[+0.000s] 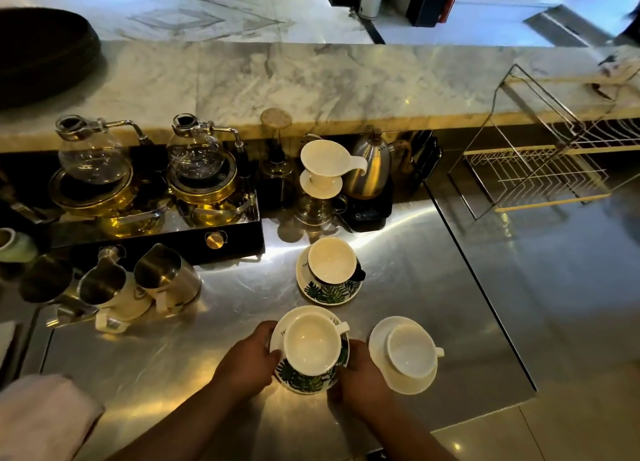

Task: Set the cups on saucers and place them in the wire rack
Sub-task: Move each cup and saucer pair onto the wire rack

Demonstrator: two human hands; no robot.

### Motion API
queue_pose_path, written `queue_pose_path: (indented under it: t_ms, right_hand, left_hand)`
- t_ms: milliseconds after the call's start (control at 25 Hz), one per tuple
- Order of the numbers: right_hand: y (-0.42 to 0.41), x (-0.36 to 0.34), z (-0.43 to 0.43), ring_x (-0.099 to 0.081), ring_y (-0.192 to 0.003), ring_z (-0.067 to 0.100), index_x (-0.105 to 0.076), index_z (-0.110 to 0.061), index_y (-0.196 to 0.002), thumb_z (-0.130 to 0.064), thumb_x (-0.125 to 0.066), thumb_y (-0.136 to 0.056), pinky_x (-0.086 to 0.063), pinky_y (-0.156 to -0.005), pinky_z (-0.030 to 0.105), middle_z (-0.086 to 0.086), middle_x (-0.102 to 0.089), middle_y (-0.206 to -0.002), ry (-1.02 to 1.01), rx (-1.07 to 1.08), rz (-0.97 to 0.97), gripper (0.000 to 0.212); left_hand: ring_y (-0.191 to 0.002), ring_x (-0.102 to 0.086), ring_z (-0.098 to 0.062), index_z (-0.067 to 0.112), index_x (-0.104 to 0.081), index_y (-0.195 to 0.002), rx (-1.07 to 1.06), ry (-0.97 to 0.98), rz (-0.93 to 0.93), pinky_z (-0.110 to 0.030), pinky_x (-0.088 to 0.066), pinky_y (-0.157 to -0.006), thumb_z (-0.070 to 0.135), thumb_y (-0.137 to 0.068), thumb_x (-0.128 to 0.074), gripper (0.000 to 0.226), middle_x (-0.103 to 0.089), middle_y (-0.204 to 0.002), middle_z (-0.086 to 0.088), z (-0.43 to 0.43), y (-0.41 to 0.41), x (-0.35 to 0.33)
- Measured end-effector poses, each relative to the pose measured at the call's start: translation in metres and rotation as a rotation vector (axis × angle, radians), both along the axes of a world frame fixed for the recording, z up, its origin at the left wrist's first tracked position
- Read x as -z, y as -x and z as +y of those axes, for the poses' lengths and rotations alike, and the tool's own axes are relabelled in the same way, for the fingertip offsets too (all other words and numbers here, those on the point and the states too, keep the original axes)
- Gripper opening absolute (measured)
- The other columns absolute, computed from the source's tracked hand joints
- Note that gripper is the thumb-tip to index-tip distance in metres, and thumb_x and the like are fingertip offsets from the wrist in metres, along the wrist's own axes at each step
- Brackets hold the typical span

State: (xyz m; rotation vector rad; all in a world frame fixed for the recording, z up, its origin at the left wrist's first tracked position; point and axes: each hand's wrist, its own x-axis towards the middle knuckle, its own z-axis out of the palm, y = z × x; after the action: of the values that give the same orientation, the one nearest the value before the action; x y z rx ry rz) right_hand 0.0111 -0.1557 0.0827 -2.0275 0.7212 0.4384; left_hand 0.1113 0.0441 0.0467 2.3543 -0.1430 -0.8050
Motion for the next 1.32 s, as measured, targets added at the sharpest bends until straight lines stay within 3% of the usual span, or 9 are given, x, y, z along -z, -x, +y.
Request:
queue_pose_path:
  t_ms: [160,280,440,640,840,920,1160,1320]
  right_hand:
    - [-0.002,0.001,0.002,-0.064,-0.101,0.009,-0.054,-0.034,-0.111,-0.039,-0.068,-0.072,-0.053,-0.091,0.033,-0.009,-0.068,-0.111,-0.035,0.110,0.012,0.042]
    - [0.001,-0.002,-0.001,-0.068,-0.091,0.008,-0.048,-0.044,-0.106,-0.049,-0.065,-0.061,-0.059,-0.078,0.031,-0.012,-0.069,-0.106,-0.105,0.106,0.038,0.049]
    - [0.008,-0.022,-0.004,-0.074,-0.082,0.014,-0.051,-0.045,-0.110,-0.044,-0.067,-0.067,-0.062,-0.074,0.038,-0.004,-0.077,-0.093,-0.196,0.117,0.010,0.046]
    - [0.013,-0.074,-0.018,-0.076,-0.065,0.020,-0.055,-0.042,-0.113,-0.019,-0.065,-0.076,-0.058,-0.050,0.026,-0.004,-0.079,-0.077,-0.313,0.128,-0.065,0.045]
    - [0.017,-0.126,-0.058,-0.076,-0.069,0.031,-0.058,-0.043,-0.110,-0.017,-0.064,-0.076,-0.065,-0.063,0.048,0.011,-0.078,-0.076,-0.332,0.143,-0.124,0.043]
    - [0.020,-0.145,-0.084,-0.076,-0.068,0.026,-0.057,-0.044,-0.110,-0.020,-0.065,-0.079,-0.066,-0.068,0.045,0.011,-0.078,-0.077,-0.325,0.104,-0.141,0.040]
    - [0.036,-0.190,-0.172,-0.072,-0.064,0.024,-0.056,-0.033,-0.115,-0.015,-0.061,-0.093,-0.062,-0.061,0.034,0.015,-0.078,-0.077,-0.390,0.013,-0.231,0.029]
    - [0.047,-0.204,-0.222,-0.073,-0.064,0.026,-0.056,-0.030,-0.116,-0.015,-0.062,-0.094,-0.063,-0.062,0.037,0.016,-0.078,-0.076,-0.388,-0.043,-0.282,0.027]
  left_hand:
    - [-0.067,-0.072,-0.005,0.055,-0.045,-0.120,-0.022,0.061,0.031,-0.017,-0.051,-0.050,0.042,-0.090,-0.065,0.038,-0.071,-0.095,0.018,0.003,0.002,-0.005]
    - [-0.067,-0.075,-0.009,0.056,-0.048,-0.118,-0.069,0.151,0.052,-0.026,-0.056,-0.052,0.036,-0.089,-0.065,0.039,-0.075,-0.094,0.013,0.011,0.007,-0.016]
    - [-0.061,-0.077,-0.019,0.064,-0.048,-0.110,-0.148,0.245,0.084,-0.029,-0.059,-0.050,0.024,-0.091,-0.064,0.047,-0.079,-0.083,0.009,0.020,0.017,-0.048]
    - [-0.065,-0.076,-0.017,0.056,-0.054,-0.112,-0.188,0.305,0.009,-0.026,-0.057,-0.051,0.017,-0.090,-0.067,0.047,-0.079,-0.081,0.007,0.014,0.027,-0.097]
    - [-0.059,-0.073,-0.015,0.049,-0.053,-0.110,-0.178,0.289,-0.058,-0.019,-0.050,-0.046,0.015,-0.092,-0.067,0.041,-0.077,-0.075,0.010,-0.023,0.035,-0.152]
    - [-0.058,-0.072,-0.016,0.047,-0.054,-0.111,-0.181,0.292,-0.086,-0.019,-0.049,-0.047,0.015,-0.092,-0.067,0.039,-0.077,-0.074,0.008,-0.045,0.038,-0.171]
    - [-0.058,-0.071,-0.013,0.044,-0.054,-0.114,-0.208,0.300,-0.149,-0.017,-0.048,-0.045,0.016,-0.093,-0.064,0.037,-0.078,-0.078,0.009,-0.127,0.066,-0.223]
    - [-0.058,-0.070,-0.012,0.046,-0.053,-0.113,-0.239,0.285,-0.154,-0.021,-0.050,-0.050,0.018,-0.092,-0.063,0.036,-0.079,-0.078,0.009,-0.176,0.085,-0.243]
